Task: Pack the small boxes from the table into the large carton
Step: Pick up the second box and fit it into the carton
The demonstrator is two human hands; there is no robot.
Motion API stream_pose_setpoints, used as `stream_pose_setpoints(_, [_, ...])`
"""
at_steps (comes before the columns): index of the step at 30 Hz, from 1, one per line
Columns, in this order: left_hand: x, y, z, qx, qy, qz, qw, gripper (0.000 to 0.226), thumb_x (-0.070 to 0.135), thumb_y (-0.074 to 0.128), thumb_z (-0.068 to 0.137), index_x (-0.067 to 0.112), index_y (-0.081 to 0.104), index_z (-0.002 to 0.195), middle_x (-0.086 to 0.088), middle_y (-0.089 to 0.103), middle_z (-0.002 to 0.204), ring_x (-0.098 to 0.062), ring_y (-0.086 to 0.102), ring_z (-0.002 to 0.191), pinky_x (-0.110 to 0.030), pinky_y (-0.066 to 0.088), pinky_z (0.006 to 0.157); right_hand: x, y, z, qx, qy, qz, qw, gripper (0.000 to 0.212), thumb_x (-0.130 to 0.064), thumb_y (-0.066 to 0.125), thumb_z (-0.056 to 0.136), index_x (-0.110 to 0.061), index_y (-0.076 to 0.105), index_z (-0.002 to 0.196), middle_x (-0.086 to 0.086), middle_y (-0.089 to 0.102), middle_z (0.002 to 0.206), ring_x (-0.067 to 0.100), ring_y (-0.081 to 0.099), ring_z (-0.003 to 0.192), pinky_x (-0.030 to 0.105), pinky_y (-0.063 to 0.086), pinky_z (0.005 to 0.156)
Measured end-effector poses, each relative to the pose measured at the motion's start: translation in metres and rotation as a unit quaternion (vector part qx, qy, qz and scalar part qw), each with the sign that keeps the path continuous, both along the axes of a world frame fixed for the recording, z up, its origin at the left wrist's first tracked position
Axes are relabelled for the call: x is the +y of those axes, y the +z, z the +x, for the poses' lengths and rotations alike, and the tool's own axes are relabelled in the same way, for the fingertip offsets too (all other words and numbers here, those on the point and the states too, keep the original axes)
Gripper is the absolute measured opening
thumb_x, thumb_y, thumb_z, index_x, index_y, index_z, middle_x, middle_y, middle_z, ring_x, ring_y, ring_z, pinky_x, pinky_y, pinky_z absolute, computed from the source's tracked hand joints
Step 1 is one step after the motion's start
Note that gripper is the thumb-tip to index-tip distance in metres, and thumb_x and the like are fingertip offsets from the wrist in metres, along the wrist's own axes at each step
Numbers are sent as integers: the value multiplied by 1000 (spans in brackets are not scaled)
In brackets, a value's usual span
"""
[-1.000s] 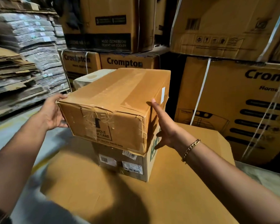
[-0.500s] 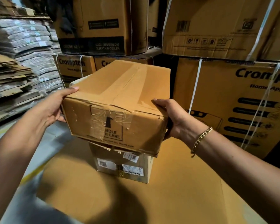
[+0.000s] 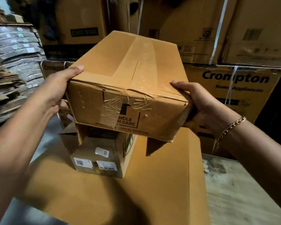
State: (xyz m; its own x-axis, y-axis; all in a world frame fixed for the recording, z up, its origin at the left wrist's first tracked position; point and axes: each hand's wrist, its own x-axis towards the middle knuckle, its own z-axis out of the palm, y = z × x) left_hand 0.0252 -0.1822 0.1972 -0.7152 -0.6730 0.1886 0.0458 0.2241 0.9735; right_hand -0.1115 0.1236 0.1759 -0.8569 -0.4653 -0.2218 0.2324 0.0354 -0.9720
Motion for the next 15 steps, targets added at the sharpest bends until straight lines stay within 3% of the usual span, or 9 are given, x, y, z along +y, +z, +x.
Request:
stream_pose_setpoints(1, [18, -5, -3, 3, -5, 7, 1000, 31, 57, 62, 87, 26, 65, 91, 10, 68, 66, -14, 64, 73, -32, 47, 66, 19, 1, 0, 8, -10, 7, 1000, 43, -53, 69, 84, -18, 67, 109, 7, 73, 89, 22, 67, 80, 36, 55, 68])
stream_pose_setpoints(4, [75, -26, -16, 0, -22, 32, 999, 32, 55, 62, 88, 27, 65, 103, 7, 71, 86, -14, 66, 84, -38, 50, 77, 78, -3, 0, 23, -42, 29, 998, 44, -53, 70, 83, -17, 67, 108, 9, 71, 95, 25, 65, 86, 39, 51, 75])
stream_pose_setpoints(6, [115, -40, -26, -13, -49, 56, 997, 32, 55, 64, 87, 26, 67, 99, 5, 74, 93, -15, 69, 89, -41, 52, 83, 121, -7, 0, 21, -64, 43, 997, 41, -52, 70, 83, -17, 68, 104, 8, 71, 88, 23, 64, 81, 38, 50, 74])
stream_pose_setpoints(11, [213, -70, -57, -22, -99, 80, 992, 31, 55, 62, 89, 25, 69, 90, 9, 76, 81, -12, 70, 84, -38, 51, 82, 222, -23, 1, 29, -134, 70, 988, 40, -52, 72, 82, -19, 69, 105, 6, 73, 83, 23, 66, 80, 41, 52, 77])
stream_pose_setpoints(13, [249, -80, -70, -28, -126, 95, 987, 37, 61, 64, 85, 27, 70, 98, 7, 77, 92, -17, 70, 96, -46, 50, 92, 263, -30, 2, 37, -169, 89, 981, 42, -53, 73, 80, -19, 69, 104, 8, 74, 86, 25, 67, 82, 43, 54, 78])
stream_pose_setpoints(15, [284, -90, -80, -39, -157, 121, 979, 57, 70, 66, 74, 28, 69, 113, 3, 74, 109, -22, 66, 109, -55, 43, 103, 299, -37, 5, 42, -198, 108, 973, 43, -53, 73, 80, -16, 69, 101, 9, 73, 86, 25, 66, 82, 42, 53, 77])
